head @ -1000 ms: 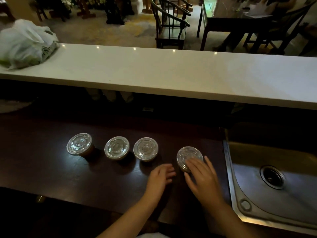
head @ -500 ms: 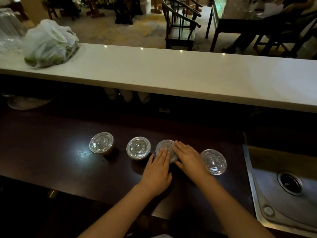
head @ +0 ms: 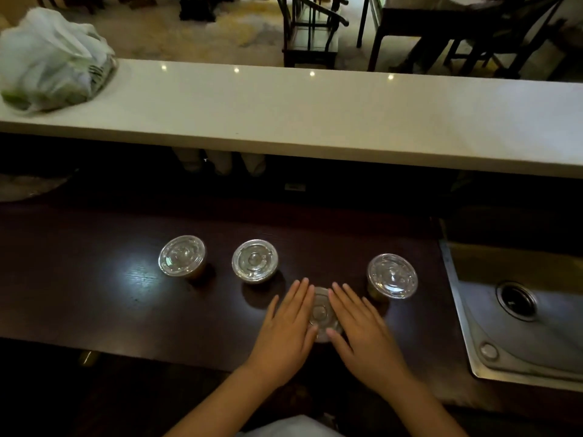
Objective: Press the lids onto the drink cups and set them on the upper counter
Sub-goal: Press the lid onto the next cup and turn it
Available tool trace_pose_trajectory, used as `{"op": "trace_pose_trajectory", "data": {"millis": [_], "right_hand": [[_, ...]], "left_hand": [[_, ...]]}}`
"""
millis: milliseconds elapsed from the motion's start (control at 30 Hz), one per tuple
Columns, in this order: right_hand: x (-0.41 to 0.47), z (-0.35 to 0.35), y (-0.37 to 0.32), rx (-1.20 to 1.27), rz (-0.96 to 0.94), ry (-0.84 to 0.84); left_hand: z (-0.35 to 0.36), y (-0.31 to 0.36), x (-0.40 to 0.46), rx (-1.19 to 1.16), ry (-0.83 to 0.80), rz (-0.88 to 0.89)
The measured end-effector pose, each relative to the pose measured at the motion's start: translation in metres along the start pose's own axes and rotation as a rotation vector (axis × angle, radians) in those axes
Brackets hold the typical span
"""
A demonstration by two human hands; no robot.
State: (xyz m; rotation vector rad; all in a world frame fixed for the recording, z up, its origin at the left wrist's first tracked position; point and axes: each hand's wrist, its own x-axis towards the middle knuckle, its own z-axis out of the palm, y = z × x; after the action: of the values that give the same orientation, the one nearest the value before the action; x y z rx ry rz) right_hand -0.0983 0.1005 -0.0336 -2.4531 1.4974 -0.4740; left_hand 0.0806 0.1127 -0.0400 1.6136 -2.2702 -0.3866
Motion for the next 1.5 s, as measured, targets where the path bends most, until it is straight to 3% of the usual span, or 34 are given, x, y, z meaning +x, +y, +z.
{"op": "trace_pose_trajectory", "data": {"millis": [233, 467, 633, 833, 1033, 1500], "right_hand": [[0.015, 0.034, -0.001, 0.171, 0.073, 0.006], [0.015, 0.033, -0.004, 0.059, 0.074, 0.013], [0.01, 0.037, -0.018, 0.032, 0.21, 0.081], [-0.008, 0.022, -0.026, 0.098, 0.287, 0.279], [0.0, 0.027, -0.005, 0.082, -0.015, -0.004], [-0.002, 0.03, -0.007, 0.005, 0.043, -0.081]], "left_hand": [[0.014, -0.002, 0.012, -0.013, -0.044, -0.036], [0.014, -0.009, 0.014, -0.044, -0.084, 0.025], [-0.001, -0.015, 0.022, 0.033, -0.125, 0.091], [0.003, -0.008, 0.001, -0.09, 0.03, -0.148], [0.011, 0.002, -0.017, -0.059, -0.034, -0.143], [0.012, -0.001, -0.014, -0.032, -0.035, -0.099]]}}
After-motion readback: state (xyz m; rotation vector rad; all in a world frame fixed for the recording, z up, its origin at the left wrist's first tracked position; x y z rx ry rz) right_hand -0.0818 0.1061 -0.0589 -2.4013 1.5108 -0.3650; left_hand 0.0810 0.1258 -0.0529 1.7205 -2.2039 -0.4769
